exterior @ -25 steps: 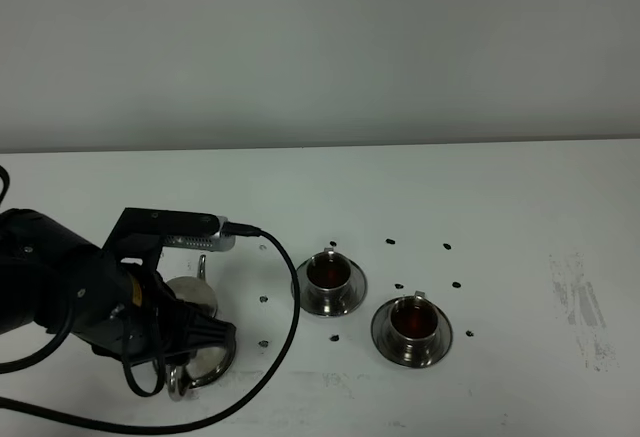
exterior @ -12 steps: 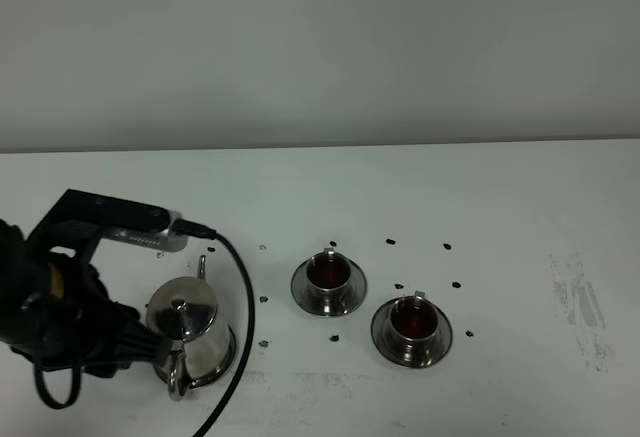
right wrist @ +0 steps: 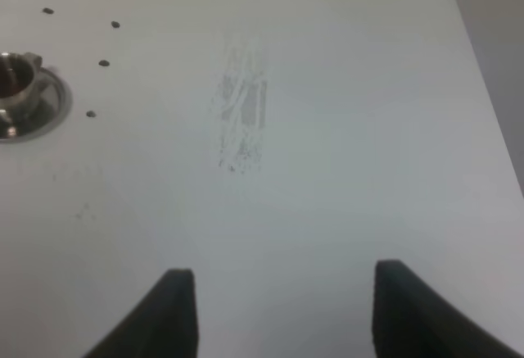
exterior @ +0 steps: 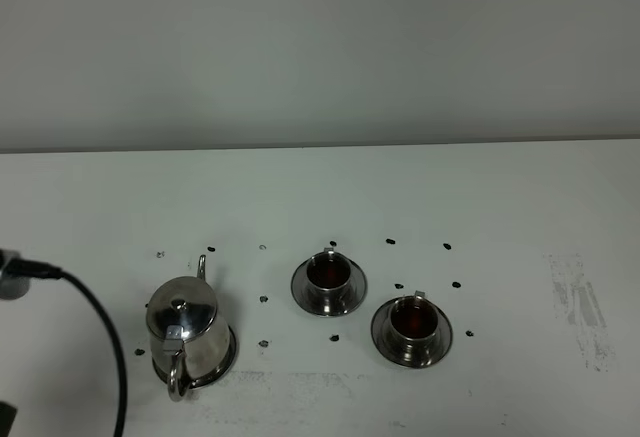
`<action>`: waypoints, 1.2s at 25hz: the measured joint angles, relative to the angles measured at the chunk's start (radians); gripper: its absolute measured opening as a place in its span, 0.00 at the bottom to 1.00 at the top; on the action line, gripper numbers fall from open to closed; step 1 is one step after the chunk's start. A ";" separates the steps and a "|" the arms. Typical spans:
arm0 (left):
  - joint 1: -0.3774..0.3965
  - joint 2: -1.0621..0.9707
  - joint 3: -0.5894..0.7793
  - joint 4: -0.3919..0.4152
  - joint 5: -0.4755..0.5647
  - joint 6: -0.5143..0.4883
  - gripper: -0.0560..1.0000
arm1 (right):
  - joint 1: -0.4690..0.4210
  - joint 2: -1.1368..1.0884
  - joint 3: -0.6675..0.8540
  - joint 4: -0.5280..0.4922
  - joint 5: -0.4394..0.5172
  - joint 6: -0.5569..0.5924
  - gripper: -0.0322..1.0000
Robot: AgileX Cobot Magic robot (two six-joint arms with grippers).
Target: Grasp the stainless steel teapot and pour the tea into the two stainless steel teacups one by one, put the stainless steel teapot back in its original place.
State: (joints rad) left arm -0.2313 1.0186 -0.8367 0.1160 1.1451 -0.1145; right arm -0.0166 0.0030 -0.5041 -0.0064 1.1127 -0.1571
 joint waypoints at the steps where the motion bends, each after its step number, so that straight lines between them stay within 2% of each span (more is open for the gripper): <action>1: 0.019 -0.041 0.027 0.000 0.014 0.000 0.52 | 0.000 0.000 0.000 0.000 0.000 0.000 0.51; 6: 0.115 -0.229 0.141 -0.019 0.032 0.000 0.52 | 0.000 0.000 0.000 0.000 0.000 0.000 0.51; 10: 0.200 -0.366 0.180 -0.021 0.034 0.001 0.52 | 0.000 0.000 0.000 0.000 0.000 0.000 0.51; 16: 0.311 -0.556 0.250 -0.042 0.035 0.066 0.52 | 0.000 0.000 0.000 0.000 0.000 0.000 0.51; 20: 0.333 -0.646 0.285 -0.094 0.025 0.108 0.52 | 0.000 0.000 0.000 0.000 0.000 0.000 0.51; 30: 0.333 -0.766 0.309 -0.123 -0.058 0.120 0.52 | 0.000 0.000 0.000 0.000 0.000 0.000 0.51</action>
State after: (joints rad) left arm 0.1021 0.2525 -0.5274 -0.0067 1.0866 0.0059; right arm -0.0166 0.0030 -0.5041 -0.0064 1.1127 -0.1571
